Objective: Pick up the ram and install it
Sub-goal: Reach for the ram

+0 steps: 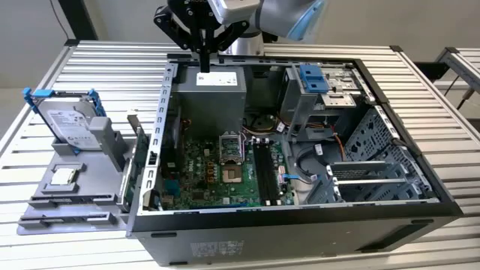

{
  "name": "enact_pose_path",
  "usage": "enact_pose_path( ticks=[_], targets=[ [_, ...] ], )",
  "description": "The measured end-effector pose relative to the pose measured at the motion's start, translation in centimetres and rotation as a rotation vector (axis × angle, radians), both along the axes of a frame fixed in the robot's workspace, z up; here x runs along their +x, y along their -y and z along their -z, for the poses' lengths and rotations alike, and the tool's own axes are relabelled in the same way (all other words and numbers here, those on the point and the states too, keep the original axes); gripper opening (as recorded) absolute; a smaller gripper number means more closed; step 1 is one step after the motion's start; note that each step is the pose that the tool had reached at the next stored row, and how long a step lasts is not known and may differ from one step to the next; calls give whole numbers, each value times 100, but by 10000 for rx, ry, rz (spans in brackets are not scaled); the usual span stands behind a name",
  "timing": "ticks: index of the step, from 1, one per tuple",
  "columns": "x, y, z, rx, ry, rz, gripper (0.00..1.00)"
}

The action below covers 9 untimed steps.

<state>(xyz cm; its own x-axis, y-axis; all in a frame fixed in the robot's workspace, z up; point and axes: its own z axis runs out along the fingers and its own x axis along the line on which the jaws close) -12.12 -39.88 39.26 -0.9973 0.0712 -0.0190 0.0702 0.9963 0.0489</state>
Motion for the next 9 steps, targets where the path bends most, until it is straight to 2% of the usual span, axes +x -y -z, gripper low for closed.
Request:
enact_pose_path(
  ticks=[3, 9],
  targets=[
    [-10, 0, -1, 3, 3, 1, 0],
    [-85, -1, 0, 3, 8, -22, 0]
  ],
)
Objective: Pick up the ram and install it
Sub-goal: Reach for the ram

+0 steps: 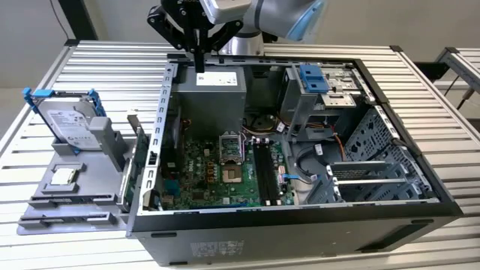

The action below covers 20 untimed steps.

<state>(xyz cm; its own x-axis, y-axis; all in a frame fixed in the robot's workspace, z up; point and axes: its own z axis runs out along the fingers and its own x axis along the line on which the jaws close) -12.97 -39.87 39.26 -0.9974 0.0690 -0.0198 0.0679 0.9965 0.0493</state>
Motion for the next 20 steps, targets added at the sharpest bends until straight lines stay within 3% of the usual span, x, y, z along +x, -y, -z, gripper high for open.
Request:
enact_pose_path(
  ticks=[8, 20],
  targets=[
    [-27, 1, -1, 0, 0, 1, 0],
    [-255, 1, 0, 0, 9, -22, 0]
  ],
)
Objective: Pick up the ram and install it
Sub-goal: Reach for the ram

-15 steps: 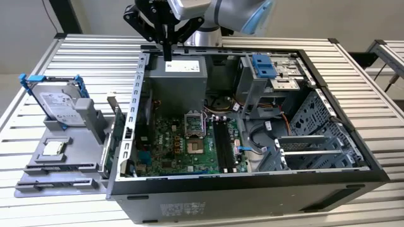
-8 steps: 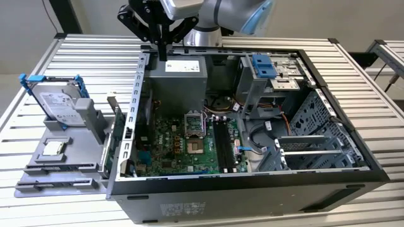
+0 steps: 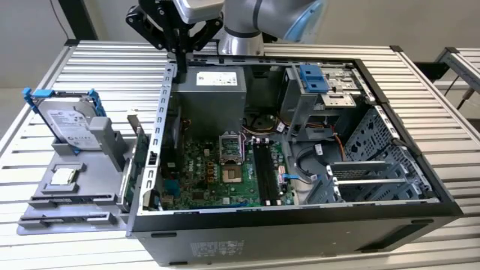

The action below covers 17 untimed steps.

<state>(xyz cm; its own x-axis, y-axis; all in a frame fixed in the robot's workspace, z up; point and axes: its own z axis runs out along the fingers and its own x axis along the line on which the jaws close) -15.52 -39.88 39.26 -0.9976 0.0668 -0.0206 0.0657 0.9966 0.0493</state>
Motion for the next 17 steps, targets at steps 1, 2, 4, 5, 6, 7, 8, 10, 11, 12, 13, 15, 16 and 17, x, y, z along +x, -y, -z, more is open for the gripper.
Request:
enact_pose_path(
  ticks=[1, 2, 4, 5, 6, 7, 8, 10, 11, 12, 13, 15, 16, 17],
  targets=[
    [-18, 0, 0, 0, -1, -2, 0],
    [-38, 0, 0, 0, -1, -4, 0],
    [-101, 0, 0, 0, -1, -8, 0],
    [-128, 0, 0, -1, -1, -13, 0],
    [-151, 0, 0, 0, 0, -18, 0],
    [-178, 0, 0, 0, -1, -26, 0],
    [-203, 0, 0, 0, 0, -32, 0],
    [-246, 0, 0, 0, 0, -41, 0],
    [-265, 0, 0, 0, 0, -45, 0],
    [-283, 0, -1, -1, -1, -49, 0],
    [-304, 0, 0, 0, 0, -53, 0],
    [-352, 0, 0, 0, 0, -64, 0],
    [-375, 0, 0, -1, 0, -69, 0],
    [-397, 0, -1, -1, -1, -73, 0]
  ],
)
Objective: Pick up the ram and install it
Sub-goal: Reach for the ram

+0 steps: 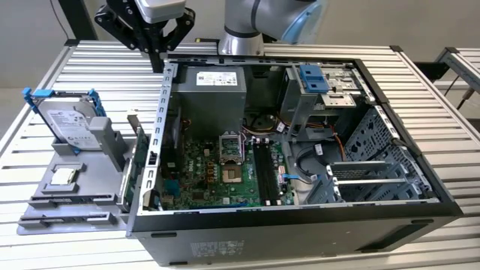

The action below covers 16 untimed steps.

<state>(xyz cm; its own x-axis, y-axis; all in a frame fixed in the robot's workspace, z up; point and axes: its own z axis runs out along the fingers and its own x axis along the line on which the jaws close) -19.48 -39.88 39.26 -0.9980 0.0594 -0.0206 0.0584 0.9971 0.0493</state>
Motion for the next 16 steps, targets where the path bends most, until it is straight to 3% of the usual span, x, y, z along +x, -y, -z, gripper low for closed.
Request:
enact_pose_path(
  ticks=[16],
  targets=[
    [-313, 0, 0, 0, 1, -55, 0]
  ],
)
